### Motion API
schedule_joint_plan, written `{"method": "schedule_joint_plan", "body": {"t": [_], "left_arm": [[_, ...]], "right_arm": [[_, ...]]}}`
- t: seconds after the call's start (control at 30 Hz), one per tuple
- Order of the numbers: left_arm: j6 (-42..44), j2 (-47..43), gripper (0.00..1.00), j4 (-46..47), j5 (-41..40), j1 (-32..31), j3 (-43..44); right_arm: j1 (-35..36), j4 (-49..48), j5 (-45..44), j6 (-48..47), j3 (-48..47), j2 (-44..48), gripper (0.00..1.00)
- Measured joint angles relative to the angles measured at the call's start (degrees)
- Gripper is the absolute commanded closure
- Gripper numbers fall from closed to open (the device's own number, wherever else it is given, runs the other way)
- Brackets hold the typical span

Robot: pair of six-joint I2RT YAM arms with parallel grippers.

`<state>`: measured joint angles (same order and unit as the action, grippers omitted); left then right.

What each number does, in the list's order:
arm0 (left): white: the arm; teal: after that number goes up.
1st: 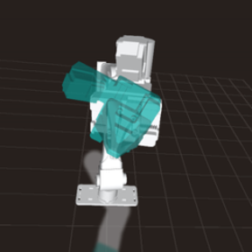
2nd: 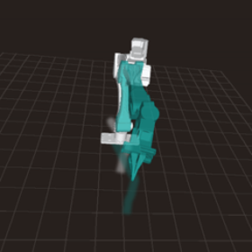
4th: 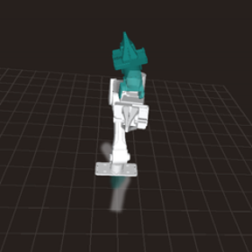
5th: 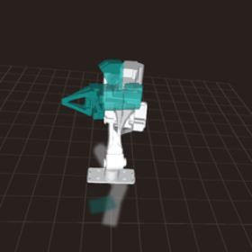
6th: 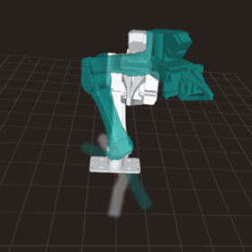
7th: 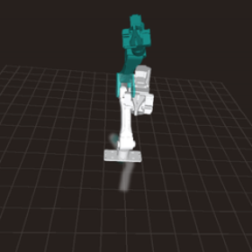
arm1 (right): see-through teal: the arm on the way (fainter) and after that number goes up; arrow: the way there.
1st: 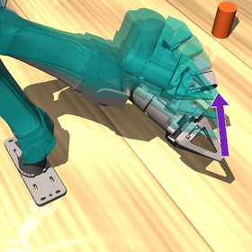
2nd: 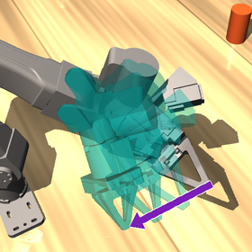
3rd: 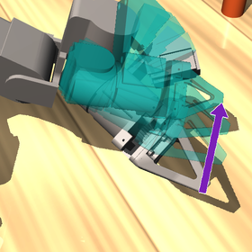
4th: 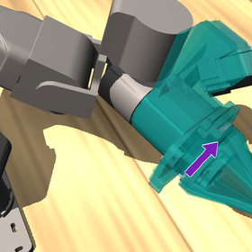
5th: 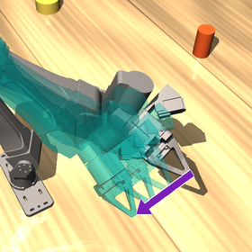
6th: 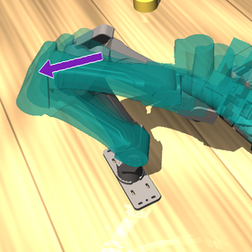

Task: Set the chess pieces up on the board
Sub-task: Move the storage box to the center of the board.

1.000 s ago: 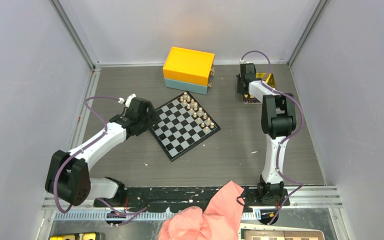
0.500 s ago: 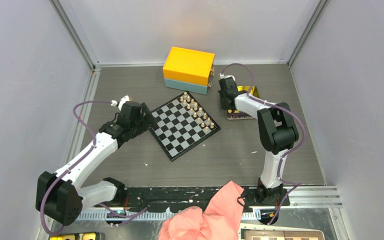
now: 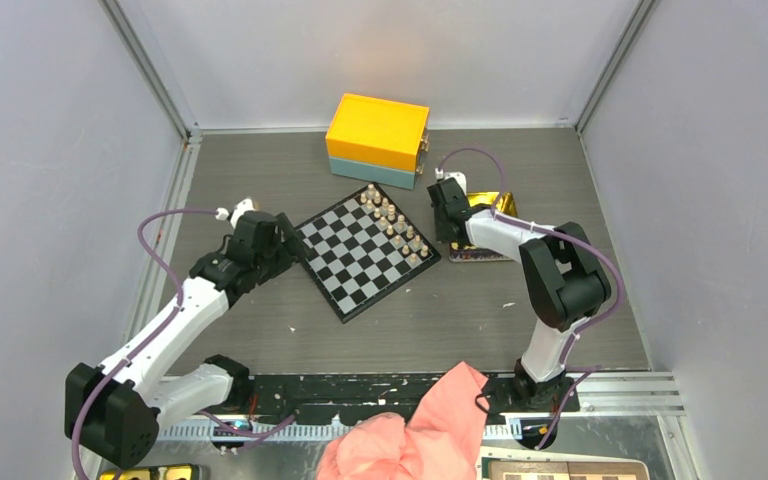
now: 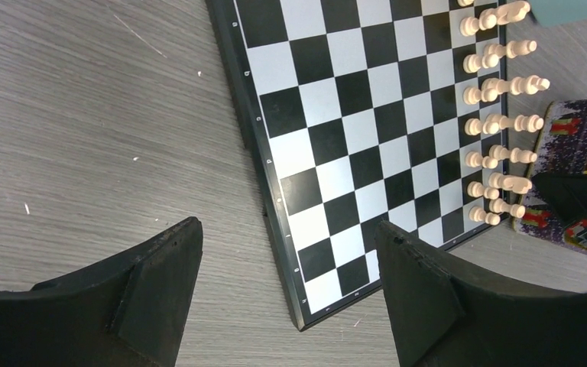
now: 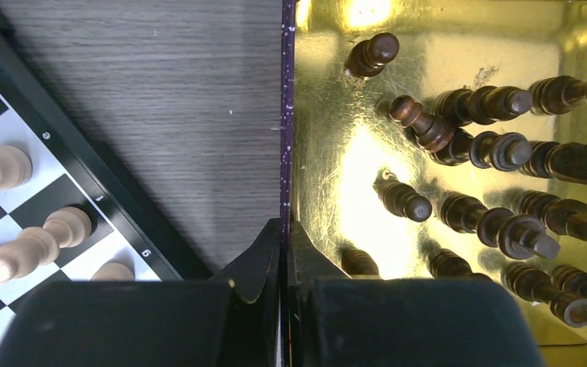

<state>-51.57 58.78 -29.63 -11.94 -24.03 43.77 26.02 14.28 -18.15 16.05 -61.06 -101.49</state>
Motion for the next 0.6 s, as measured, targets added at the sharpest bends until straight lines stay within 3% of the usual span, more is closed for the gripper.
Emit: {"method": "schedule_joint_plan", "body": {"t": [0.13,0.43,0.6], "left_arm": [[0.0,0.0,0.16,-0.3,0.0,0.0,-0.4],[0.8,1.0,0.0,-0.3,0.0,0.0,-0.5],[1.1,1.0,0.0,-0.3,0.0,0.0,-0.5]], "right_arm": [[0.0,-0.9,-0.2,0.5,0.0,-0.1,0.97],[0.9,-2.0,-1.6,1.1,-0.2,-0.8,0.43],[1.3,-1.6,-2.7,1.0,-0.2,-0.1,0.34]]}}
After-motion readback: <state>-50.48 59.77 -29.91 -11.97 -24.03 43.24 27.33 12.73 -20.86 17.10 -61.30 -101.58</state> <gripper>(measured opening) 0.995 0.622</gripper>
